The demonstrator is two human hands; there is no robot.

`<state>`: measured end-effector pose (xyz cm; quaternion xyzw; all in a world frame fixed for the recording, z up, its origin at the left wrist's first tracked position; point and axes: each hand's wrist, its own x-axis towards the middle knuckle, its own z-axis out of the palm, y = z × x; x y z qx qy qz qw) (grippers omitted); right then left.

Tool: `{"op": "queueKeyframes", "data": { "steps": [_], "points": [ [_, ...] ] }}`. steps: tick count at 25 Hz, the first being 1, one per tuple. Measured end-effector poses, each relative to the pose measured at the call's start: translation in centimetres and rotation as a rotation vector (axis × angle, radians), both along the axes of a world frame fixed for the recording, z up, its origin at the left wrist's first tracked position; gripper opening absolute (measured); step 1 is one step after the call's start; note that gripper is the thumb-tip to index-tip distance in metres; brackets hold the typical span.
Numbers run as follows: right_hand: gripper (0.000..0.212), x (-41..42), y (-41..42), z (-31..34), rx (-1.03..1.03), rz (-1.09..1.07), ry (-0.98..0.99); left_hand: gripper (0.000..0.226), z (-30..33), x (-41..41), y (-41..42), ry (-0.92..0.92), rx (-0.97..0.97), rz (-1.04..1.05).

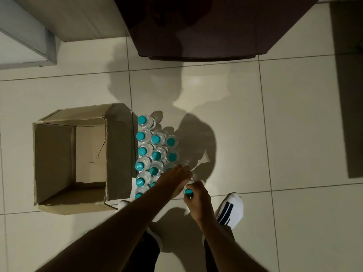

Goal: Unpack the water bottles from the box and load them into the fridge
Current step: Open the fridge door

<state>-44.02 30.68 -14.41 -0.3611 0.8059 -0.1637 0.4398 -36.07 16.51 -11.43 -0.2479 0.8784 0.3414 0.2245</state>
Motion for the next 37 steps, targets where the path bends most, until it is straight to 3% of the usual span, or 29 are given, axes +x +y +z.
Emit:
{"op": "queueKeyframes", "data": {
  "steps": [10,16,21,28,32,37],
  "points": [
    [0.041,-0.3,0.2,0.5,0.044,0.026,-0.048,0.036,-0.1,0.0,0.3,-0.004,0.038,0.12],
    [0.044,-2.8,-2.3,8.0,-0.021,0.034,-0.003,0.042,6.4,-0.4,-2.0,-0.039,0.057,0.292],
    [0.045,-5.9,-7.7,22.2,-0.064,0.141,0.021,0.041,20.1,-1.1,-6.4,0.067,0.039,0.388],
    [0.045,-9.1,-15.9,48.0,-0.27,0.202,0.137,0.043,46.1,-0.3,-12.9,0.27,-0.086,0.503],
    [0.044,-9.6,-19.3,62.7,-0.246,0.235,0.152,0.04,60.3,1.7,-15.9,0.407,-0.279,0.549],
    [0.044,-10.7,-24.1,77.0,-0.455,0.238,0.272,0.042,74.0,3.1,-21.5,0.494,-0.419,0.625]
  ]
}}
